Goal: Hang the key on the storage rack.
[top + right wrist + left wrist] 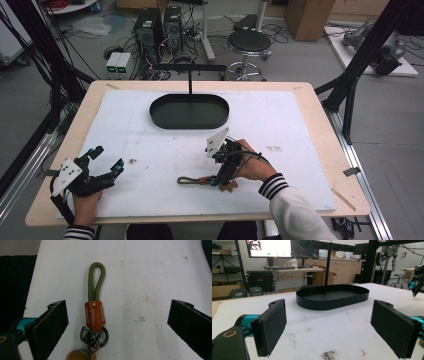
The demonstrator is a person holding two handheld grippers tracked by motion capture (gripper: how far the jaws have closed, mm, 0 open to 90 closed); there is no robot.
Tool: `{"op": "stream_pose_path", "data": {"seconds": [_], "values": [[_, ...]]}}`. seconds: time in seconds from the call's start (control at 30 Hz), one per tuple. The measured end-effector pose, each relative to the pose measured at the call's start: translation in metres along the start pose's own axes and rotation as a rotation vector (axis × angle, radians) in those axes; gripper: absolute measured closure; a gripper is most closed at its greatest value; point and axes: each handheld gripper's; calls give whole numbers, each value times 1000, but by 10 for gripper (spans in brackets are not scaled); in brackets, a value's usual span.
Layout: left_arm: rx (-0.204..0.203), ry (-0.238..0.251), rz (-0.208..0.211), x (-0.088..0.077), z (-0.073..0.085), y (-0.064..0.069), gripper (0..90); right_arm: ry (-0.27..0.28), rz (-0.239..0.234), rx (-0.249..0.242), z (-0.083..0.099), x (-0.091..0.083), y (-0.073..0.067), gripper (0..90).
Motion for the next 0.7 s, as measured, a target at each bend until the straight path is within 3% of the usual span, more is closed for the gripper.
{"op": "stream_pose_path", "data": {"seconds": [0.47,0.7], "values": [[0,0,0,0,0,0,138,-79,-39,-21,-5,16,-3,23],[-3,1,0,0,0,0,138,-104,-83,-20,-7,26,-1,49]]}}
Point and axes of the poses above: each handheld gripper's, and its own axes: x roughly forward along the jaws, z roughly out of its underside, y roughly to its right, and after that the axes turned 14 degrees about -x, right-handed
